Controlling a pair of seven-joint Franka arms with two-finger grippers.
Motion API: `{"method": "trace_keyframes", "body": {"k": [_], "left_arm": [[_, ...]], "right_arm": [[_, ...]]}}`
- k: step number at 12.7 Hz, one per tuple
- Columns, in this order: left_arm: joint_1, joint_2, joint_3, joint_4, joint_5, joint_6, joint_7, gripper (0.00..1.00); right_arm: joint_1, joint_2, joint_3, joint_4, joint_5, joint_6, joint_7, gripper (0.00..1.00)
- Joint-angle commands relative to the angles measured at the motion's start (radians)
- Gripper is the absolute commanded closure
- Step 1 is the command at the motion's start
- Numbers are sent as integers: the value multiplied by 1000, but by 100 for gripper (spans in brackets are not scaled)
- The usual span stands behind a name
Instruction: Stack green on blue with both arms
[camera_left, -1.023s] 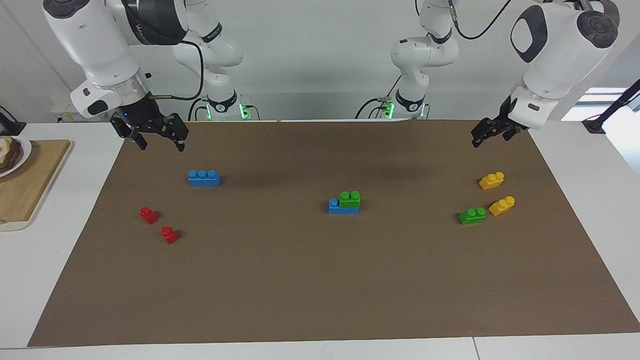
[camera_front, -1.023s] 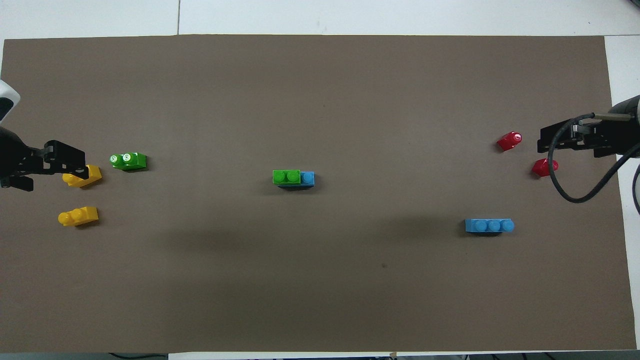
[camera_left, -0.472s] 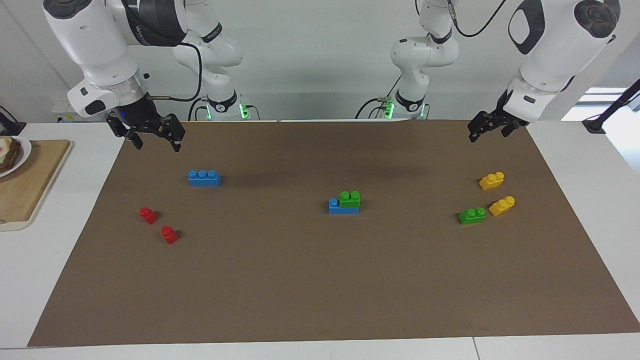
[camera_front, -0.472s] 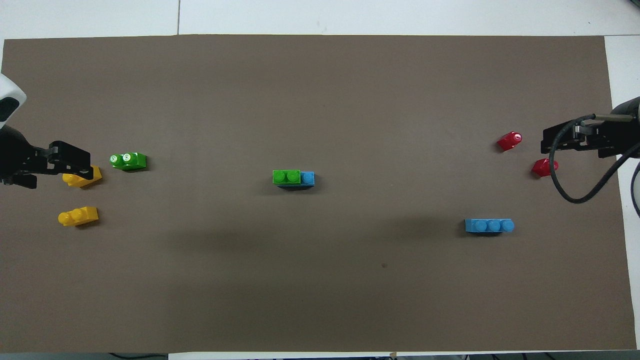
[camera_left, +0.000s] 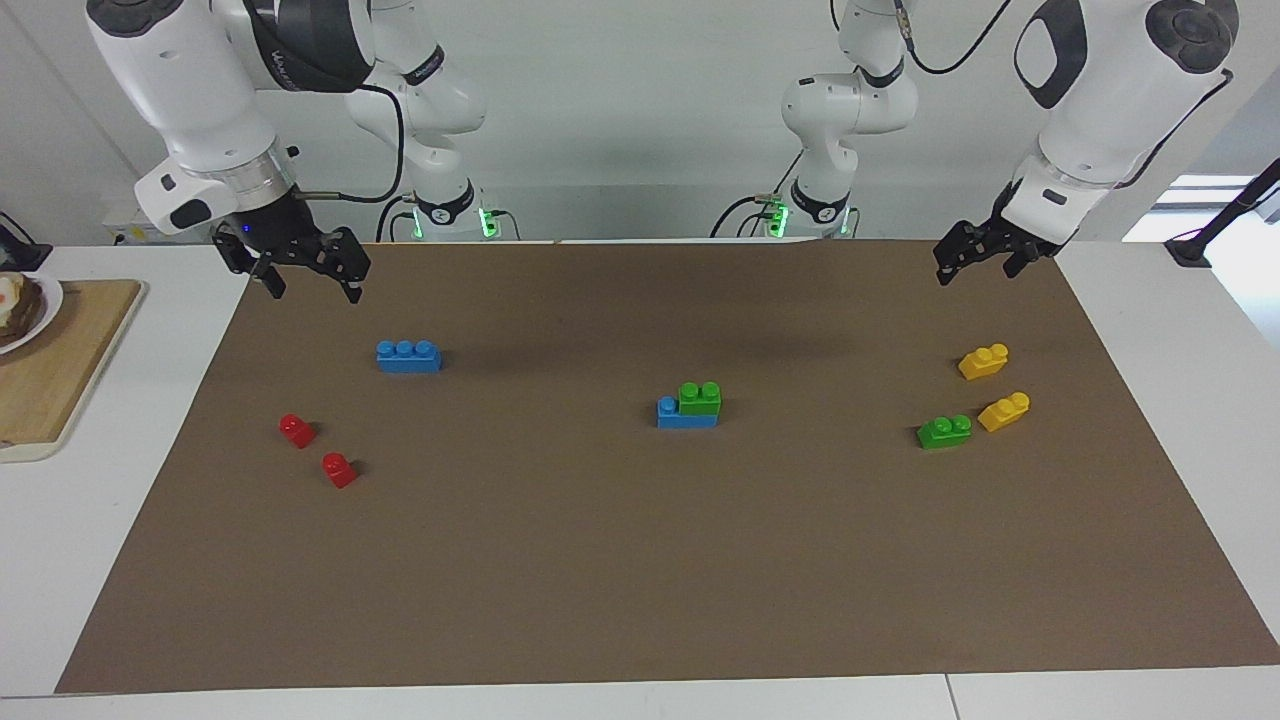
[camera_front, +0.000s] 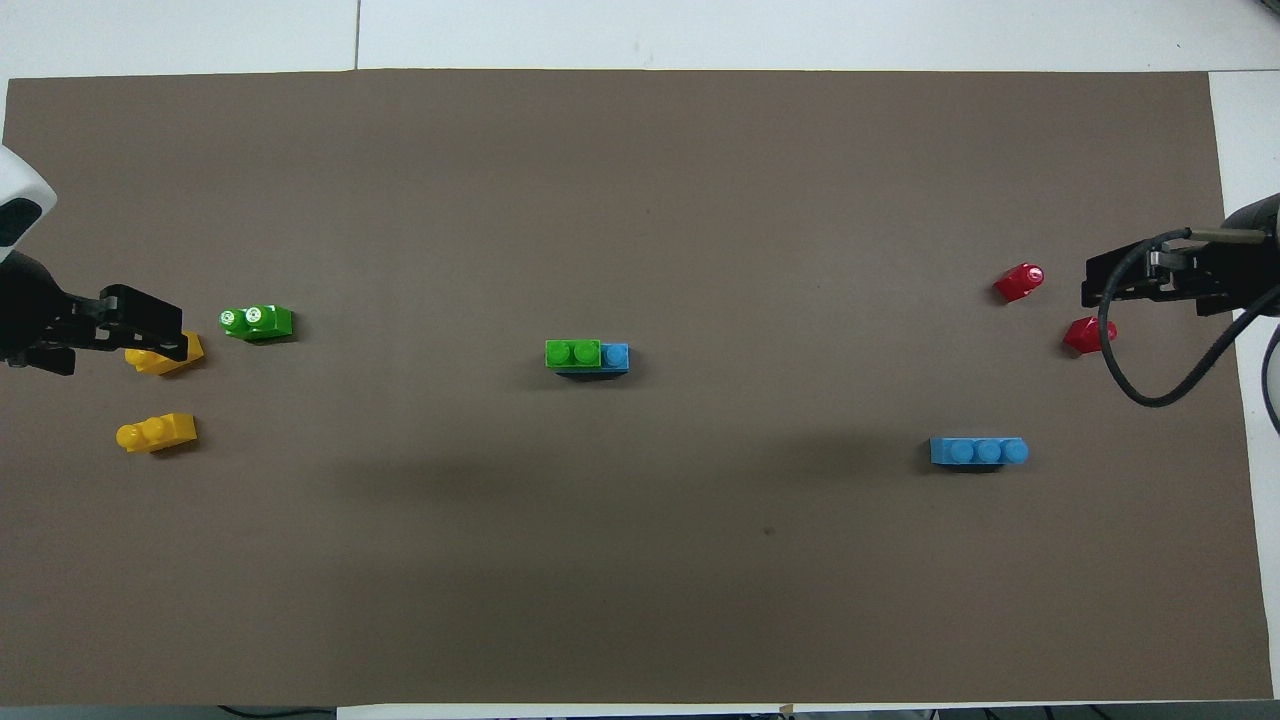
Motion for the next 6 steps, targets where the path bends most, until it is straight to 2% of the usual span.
{"method": "trace_keyframes", "body": {"k": [1, 6], "left_arm": [[-24, 0, 10, 1, 10, 17, 11, 0], [-25, 3, 10, 8, 8, 19, 2, 0]], "right_arm": [[-18, -9, 12, 2, -17, -22, -24, 1], [-16, -11, 12, 0, -15, -21, -23, 0]]}}
